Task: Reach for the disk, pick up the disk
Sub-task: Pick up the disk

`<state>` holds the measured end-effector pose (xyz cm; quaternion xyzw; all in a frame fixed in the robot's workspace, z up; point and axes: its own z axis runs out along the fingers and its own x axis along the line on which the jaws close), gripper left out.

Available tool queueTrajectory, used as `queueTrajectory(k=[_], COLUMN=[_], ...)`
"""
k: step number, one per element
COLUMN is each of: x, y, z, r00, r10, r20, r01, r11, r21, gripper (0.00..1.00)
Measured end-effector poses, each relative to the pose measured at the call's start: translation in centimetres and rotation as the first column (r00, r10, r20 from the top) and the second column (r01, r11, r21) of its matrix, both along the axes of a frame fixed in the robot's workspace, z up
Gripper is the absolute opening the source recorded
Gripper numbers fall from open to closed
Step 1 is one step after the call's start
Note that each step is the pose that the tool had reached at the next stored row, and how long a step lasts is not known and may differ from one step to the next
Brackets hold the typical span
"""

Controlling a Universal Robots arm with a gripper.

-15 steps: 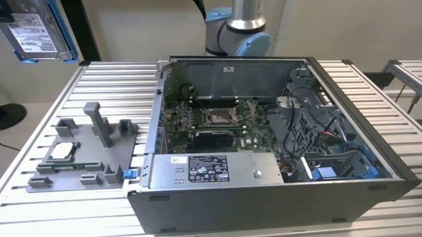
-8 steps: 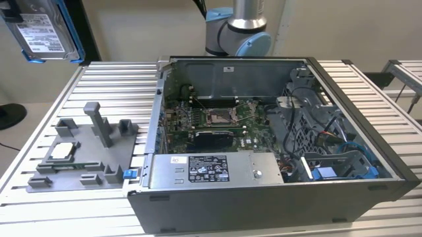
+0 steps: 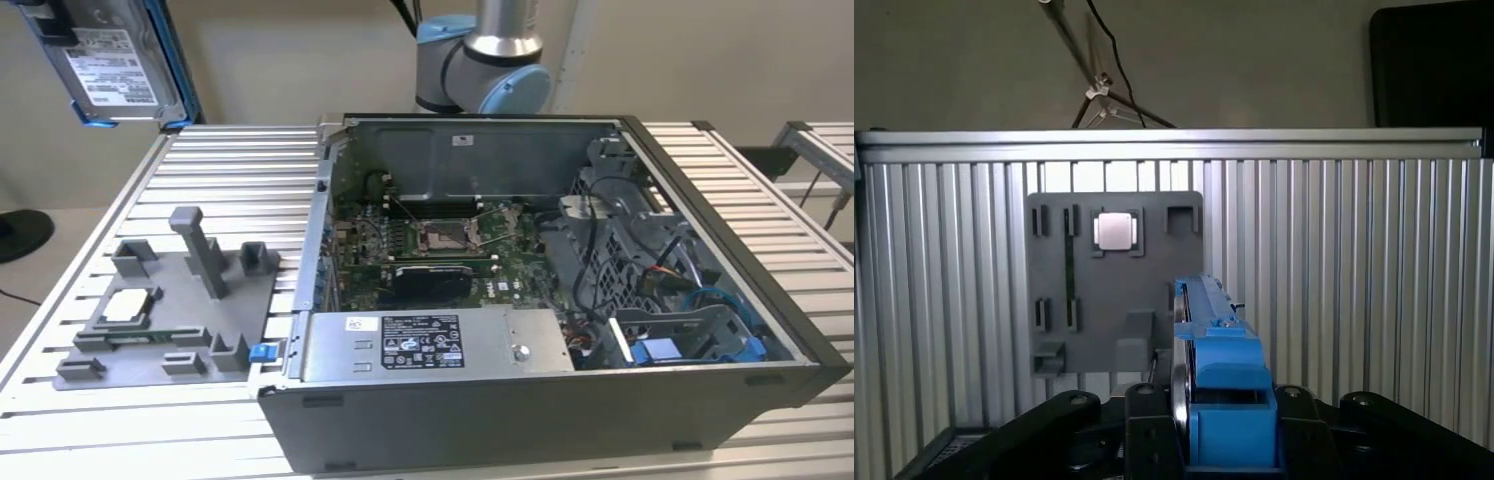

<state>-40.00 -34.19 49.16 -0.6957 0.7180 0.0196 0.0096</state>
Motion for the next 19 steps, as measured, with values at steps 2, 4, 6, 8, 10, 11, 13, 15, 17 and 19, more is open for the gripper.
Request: queueTrajectory(k=[2, 4, 6, 8, 10, 11, 13, 15, 17, 19], x=[0.5, 1.0, 1.5, 1.8, 2.2, 2.3, 2.5, 2.7, 2.8, 2.8], y=[0.00, 0.00, 0.00, 0.00, 0.00, 0.00, 0.00, 0.00, 0.00, 0.00], z=[0.00, 0.00, 0.00, 0.00, 0.00, 0.00, 0.00, 0.00, -0.01, 0.00], r00=[1.0000, 1.0000, 1.0000, 1.0000, 1.0000, 1.0000, 1.0000, 1.0000, 1.0000, 1.0000], r10=[0.000, 0.000, 0.000, 0.000, 0.000, 0.000, 0.000, 0.000, 0.000, 0.000], r20=[-0.0002, -0.0003, -0.0004, -0.0004, -0.0004, -0.0005, -0.0004, -0.0005, -0.0004, -0.0004], r01=[0.000, 0.000, 0.000, 0.000, 0.000, 0.000, 0.000, 0.000, 0.000, 0.000], r11=[1.0000, 1.0000, 1.0000, 1.0000, 1.0000, 1.0000, 1.0000, 1.0000, 1.0000, 1.0000], r21=[0.0000, 0.0000, 0.0000, 0.0000, 0.0000, 0.0000, 0.0000, 0.0000, 0.0000, 0.0000], gripper=[0.00, 0.00, 0.00, 0.00, 0.00, 0.00, 0.00, 0.00, 0.00, 0.00])
